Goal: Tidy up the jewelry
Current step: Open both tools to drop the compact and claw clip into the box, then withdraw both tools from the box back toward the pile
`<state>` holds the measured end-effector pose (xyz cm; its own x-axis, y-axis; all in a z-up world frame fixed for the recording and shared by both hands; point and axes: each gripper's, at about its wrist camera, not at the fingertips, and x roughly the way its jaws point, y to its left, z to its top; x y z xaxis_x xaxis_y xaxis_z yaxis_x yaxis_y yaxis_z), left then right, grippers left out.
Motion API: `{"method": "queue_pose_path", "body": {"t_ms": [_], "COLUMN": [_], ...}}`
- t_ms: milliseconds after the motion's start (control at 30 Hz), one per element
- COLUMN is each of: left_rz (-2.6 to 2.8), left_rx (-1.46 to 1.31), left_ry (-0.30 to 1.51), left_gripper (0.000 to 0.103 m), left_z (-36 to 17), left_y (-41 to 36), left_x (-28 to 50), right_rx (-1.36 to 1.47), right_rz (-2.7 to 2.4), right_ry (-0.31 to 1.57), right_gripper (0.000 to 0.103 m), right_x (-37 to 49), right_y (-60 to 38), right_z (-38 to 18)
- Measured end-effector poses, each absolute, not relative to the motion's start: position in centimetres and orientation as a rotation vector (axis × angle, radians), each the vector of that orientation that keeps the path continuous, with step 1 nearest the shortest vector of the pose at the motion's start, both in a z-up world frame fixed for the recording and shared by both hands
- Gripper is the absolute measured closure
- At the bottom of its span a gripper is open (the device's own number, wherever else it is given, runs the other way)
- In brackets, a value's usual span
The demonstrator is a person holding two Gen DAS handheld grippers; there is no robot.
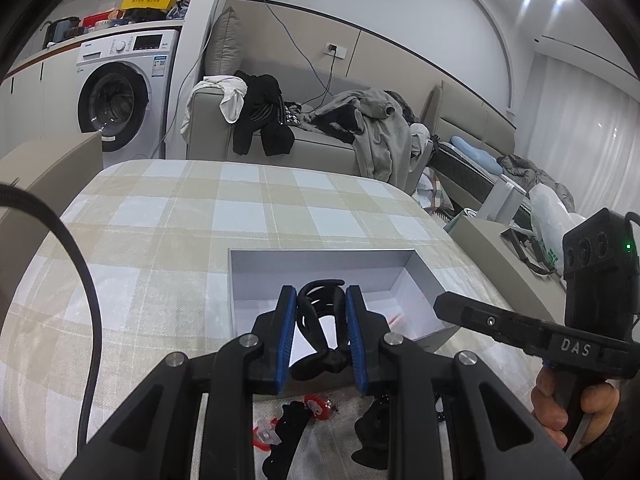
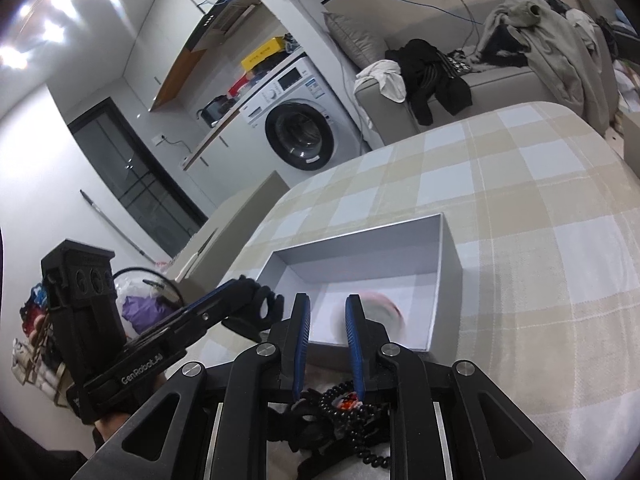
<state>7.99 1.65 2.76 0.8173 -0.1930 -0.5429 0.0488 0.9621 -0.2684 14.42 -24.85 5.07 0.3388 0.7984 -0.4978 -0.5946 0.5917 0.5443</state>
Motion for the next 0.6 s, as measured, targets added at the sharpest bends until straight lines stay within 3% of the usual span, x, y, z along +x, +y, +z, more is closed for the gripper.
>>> {"method": "queue_pose_path", "body": {"t_ms": [167,267,367,500,533,600], "left_rz": [-0.132,-0.106,-0.118,-0.097,-0.093,-0.087], "left_rx": [-0.249,-0.247,-0.258,-0.24,-0.234,-0.216], "left_ry": [0.618,0.643,0.634,0.619,0.62,0.625], "left_gripper": [0.077,0.054,0.05,0.032,0.031,0.019], "left_z": [2.6,2.3,2.4,2.8,2.9,3.0], "left_y": [1.5,1.5,1.7,1.8,1.8,1.7], "left_x": [8.4,8.5,7.7,6.5,6.2,5.8], "right_rx": [0.266,0.257,0.247,0.215,0.211,0.202], "right_rz": [0.937,0.927,0.913,0.887,0.881,0.871], "right_ry": [0.789,0.771,0.759,0.754,0.752,0.748], "right_gripper": [0.065,0.056,0.048,0.043,0.037,0.032], "right_x": [13.6,13.1,12.7,12.2,12.1,11.8], "right_y": [-24.9,-25.3,-25.9,-26.5,-26.7,-26.9], "right_z": [5.7,6.0,6.2,6.2,6.2,6.3]}}
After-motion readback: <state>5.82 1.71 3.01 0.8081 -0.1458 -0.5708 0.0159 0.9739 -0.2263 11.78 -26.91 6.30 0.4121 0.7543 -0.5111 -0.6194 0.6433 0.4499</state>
